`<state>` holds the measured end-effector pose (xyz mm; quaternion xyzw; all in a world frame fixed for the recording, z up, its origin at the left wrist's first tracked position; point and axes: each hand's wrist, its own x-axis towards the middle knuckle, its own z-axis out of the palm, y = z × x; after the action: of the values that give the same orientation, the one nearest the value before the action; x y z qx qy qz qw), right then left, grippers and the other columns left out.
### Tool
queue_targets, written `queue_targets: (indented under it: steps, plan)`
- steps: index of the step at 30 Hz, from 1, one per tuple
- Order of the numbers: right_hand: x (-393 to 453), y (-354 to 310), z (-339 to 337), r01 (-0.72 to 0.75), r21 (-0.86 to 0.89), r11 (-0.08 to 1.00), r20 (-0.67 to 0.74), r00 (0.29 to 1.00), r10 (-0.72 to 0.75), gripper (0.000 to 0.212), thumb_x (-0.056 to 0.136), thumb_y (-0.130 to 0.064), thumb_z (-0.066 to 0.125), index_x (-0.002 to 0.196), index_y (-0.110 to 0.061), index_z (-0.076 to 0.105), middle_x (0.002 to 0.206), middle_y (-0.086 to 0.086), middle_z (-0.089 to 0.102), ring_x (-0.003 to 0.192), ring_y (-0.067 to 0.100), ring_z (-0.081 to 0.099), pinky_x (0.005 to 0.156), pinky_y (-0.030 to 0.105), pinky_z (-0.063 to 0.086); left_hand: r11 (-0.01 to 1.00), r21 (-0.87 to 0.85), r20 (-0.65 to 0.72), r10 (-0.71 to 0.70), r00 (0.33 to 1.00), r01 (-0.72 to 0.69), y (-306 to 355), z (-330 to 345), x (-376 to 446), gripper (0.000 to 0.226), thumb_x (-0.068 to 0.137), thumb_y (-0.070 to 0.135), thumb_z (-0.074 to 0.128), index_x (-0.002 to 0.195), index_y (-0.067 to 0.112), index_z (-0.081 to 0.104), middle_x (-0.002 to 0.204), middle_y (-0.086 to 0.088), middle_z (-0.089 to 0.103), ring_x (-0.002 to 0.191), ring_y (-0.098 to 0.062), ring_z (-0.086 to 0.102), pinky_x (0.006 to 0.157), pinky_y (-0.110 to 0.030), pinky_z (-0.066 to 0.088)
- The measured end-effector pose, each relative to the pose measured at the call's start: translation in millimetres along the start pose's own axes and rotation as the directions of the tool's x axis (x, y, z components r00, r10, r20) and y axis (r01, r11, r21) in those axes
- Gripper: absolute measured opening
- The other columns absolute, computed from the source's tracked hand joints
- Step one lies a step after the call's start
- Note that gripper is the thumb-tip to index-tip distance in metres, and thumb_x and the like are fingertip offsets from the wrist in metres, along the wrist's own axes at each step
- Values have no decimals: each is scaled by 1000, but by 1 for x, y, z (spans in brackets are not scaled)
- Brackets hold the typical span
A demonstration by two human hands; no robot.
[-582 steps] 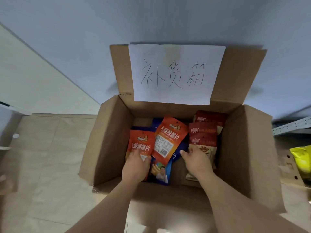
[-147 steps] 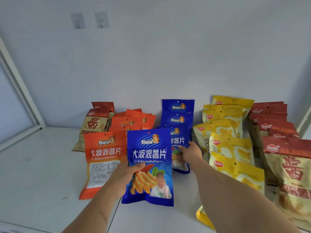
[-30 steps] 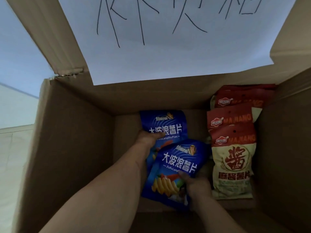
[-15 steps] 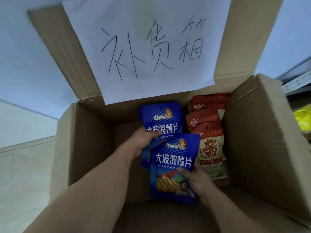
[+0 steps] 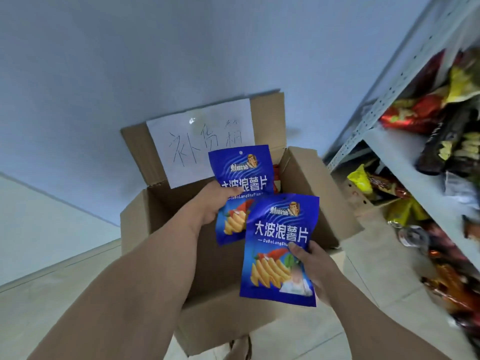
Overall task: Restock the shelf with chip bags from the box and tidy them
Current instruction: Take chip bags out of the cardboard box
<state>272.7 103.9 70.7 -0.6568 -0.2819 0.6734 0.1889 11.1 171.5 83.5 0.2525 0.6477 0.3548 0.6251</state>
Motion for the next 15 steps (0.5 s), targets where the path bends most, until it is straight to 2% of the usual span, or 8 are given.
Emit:
queue_targets:
  steps: [3,5,8,11,12,15]
  plan:
    - [-52,6,-33,53,15,998,-6,999,-53,27,92,-27,70,114,-14,62,101,11,77,91,34,75,86,55,58,997,19,33,78,996,-79,28,28,-49,23,94,12,71,116,9,65,107,-12,77,87,-22,75,68,-33,61]
    - [-87,11,-58,104,24,994,-19,994,-103,21,94,-25,68,112,-14,63,100,10,78,90,34,75,87,54,58,990,39,49,132,990,-134,43,51,-81,17,93,11,72,109,13,66,99,-8,78,80,-18,76,62,-30,62]
    - [-143,21,-100,188,33,982,-64,981,-186,18,96,-26,66,110,-15,64,97,7,78,88,30,76,87,52,59,972,108,55,202,978,-207,58,94,-127,19,92,9,72,108,15,63,109,-11,76,86,-21,75,68,-31,61]
    - [-190,31,-139,258,36,966,-115,961,-252,19,95,-28,66,109,-16,64,97,5,78,88,27,76,85,47,60,951,153,103,256,961,-270,69,142,-171,22,94,6,67,112,15,58,103,-7,75,84,-19,74,63,-28,59]
    - [-203,35,-150,275,38,961,-129,955,-268,20,95,-30,67,109,-17,64,98,5,78,88,27,76,84,46,60,942,166,124,274,954,-292,73,157,-184,24,94,5,67,113,15,58,104,-7,74,86,-20,74,67,-30,60]
    - [-239,38,-179,326,62,943,-159,936,-313,23,95,-31,67,111,-16,64,99,5,78,89,26,76,87,48,60,914,184,189,329,925,-362,85,199,-216,28,91,4,70,116,12,60,115,-15,74,102,-32,73,90,-47,60]
